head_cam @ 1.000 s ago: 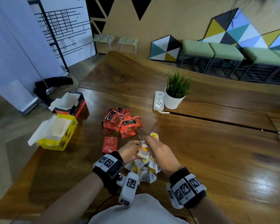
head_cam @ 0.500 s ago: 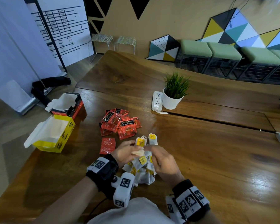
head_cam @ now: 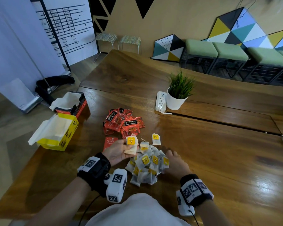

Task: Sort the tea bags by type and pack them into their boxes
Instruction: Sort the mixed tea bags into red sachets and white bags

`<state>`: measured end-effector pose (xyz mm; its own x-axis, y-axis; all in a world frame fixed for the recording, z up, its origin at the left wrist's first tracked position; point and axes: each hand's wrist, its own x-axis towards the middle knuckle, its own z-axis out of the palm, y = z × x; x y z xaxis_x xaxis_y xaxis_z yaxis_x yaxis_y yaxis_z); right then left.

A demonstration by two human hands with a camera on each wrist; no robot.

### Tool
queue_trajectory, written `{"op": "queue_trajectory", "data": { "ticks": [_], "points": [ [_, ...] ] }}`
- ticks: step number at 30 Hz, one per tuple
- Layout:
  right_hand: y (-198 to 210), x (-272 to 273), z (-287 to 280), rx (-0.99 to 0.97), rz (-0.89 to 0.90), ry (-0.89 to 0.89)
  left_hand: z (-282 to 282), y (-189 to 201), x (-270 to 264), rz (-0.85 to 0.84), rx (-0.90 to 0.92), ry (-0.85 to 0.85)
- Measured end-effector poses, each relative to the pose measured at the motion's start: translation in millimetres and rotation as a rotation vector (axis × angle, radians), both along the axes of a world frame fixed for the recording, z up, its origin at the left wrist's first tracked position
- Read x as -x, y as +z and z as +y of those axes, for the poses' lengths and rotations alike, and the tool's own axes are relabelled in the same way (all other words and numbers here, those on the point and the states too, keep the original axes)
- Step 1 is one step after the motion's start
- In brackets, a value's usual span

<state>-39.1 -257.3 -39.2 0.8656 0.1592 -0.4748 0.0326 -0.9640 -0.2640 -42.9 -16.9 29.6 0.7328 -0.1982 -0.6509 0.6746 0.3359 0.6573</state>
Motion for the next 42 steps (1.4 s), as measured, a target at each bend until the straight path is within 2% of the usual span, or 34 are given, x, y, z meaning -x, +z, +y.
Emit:
{"op": "queue_trajectory", "data": {
  "ticks": [4, 8, 10, 12, 14, 16, 20, 22, 24, 26, 30, 36, 42],
  "points": [
    [-8.5, 17.3, 2.2, -0.035, -0.233, 0.094, -5.3, 4.8, -2.9, -0.032, 0.051, -0.017],
    [-12.4, 19.8, -6.9, -0.091, -0.316, 0.13, -14.0, 10.7, -2.9, -0.048, 0.119, -0.027],
    [-15.3, 20.4, -12.3, -0.138, -0.309, 0.06, -19.5, 11.5, -4.0, -0.054, 0.114, -0.035],
    [-9.2, 20.8, -16.3, -0.283, -0.341, -0.089, -24.8, 10.9, -5.2, -0.067, 0.054, -0.049],
    [6.4, 19.1, -15.5, -0.461, -0.405, -0.231, -29.0, 8.7, -5.9, -0.082, 0.009, -0.072],
    [29.9, 14.5, -5.7, -0.587, -0.453, -0.271, -32.9, 5.8, -6.0, -0.086, -0.016, -0.095],
    [72.6, 4.5, 24.9, -0.701, -0.793, -0.085, -42.7, 5.2, -7.9, -0.094, -0.016, -0.133],
    [77.8, 2.0, 36.7, -0.64, -0.864, 0.08, -46.7, 7.3, -7.3, -0.11, 0.031, -0.15],
    [69.1, 1.3, 42.1, -0.526, -0.857, 0.271, -47.7, 8.8, -6.5, -0.131, 0.079, -0.151],
    [57.1, 3.9, 42.1, -0.468, -0.809, 0.366, -46.2, 10.9, -7.7, -0.143, 0.092, -0.129],
    [45.9, 8.0, 37.1, -0.511, -0.776, 0.366, -41.8, 9.3, -11.4, -0.144, 0.064, -0.102],
    [43.5, 9.9, 37.6, -0.523, -0.777, 0.334, -49.5, 0.4, -9.1, -0.172, 0.12, -0.135],
    [48.8, 15.7, 42.3, -0.595, -0.771, 0.316, -52.4, 3.9, -8.3, -0.196, 0.172, -0.086]
  ]
}}
